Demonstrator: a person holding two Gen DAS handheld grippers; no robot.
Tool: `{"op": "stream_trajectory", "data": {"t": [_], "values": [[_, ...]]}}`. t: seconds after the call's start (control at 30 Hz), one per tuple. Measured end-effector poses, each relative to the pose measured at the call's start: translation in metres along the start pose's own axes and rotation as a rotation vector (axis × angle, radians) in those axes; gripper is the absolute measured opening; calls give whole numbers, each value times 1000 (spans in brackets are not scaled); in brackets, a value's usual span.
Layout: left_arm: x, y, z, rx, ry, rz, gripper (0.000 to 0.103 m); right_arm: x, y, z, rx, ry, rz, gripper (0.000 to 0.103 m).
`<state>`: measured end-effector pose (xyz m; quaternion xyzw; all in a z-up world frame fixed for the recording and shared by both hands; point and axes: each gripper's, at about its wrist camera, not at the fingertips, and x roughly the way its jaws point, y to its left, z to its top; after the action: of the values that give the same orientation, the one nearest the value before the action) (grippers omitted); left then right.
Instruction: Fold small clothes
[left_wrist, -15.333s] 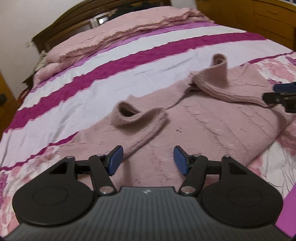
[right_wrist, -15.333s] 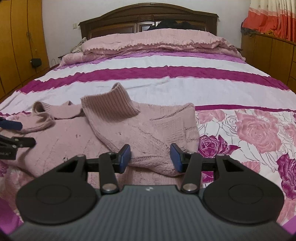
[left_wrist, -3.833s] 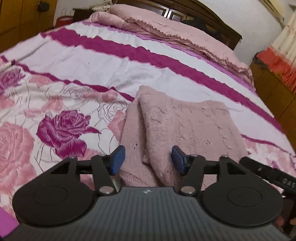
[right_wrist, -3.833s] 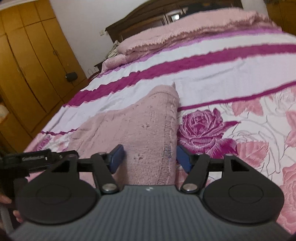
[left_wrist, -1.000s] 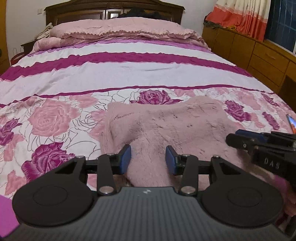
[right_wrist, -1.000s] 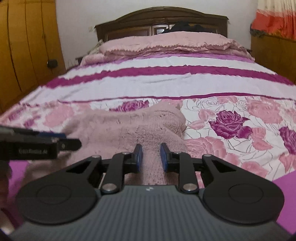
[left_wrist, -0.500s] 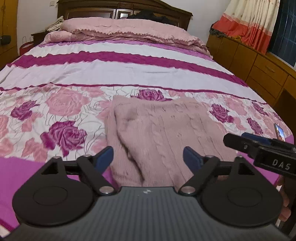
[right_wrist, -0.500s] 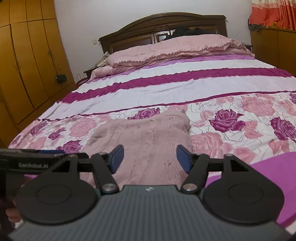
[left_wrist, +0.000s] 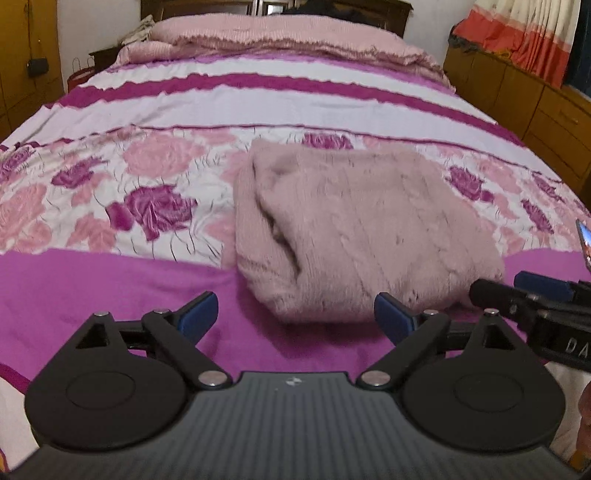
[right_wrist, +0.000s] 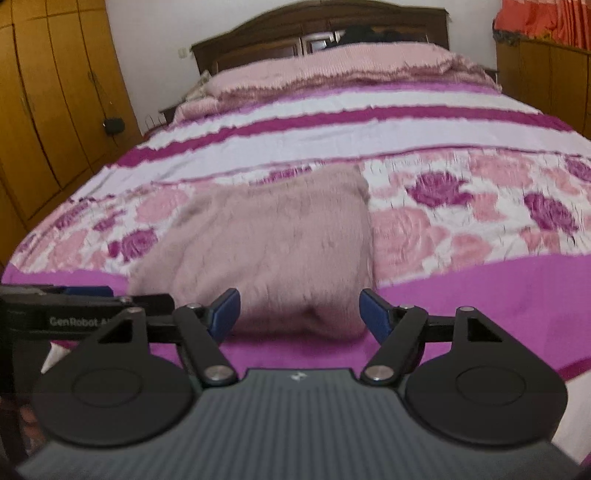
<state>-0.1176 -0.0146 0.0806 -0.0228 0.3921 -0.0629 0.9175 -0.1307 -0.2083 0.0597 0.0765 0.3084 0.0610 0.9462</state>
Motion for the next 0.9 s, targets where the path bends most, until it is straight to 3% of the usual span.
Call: {"op": "stream_trajectory", "data": {"t": [0.23,0.6,0.9], "values": [[19,-7,-9,12,44,16,95,16,-1,-22,-12,64,-25,73],[37,-14,-17,70,75,69,96,25,0,-29,-16,63,-46,73],[38,-12,-19,55,80,60,96,28,3,-30,-39,69,-60,75]]}}
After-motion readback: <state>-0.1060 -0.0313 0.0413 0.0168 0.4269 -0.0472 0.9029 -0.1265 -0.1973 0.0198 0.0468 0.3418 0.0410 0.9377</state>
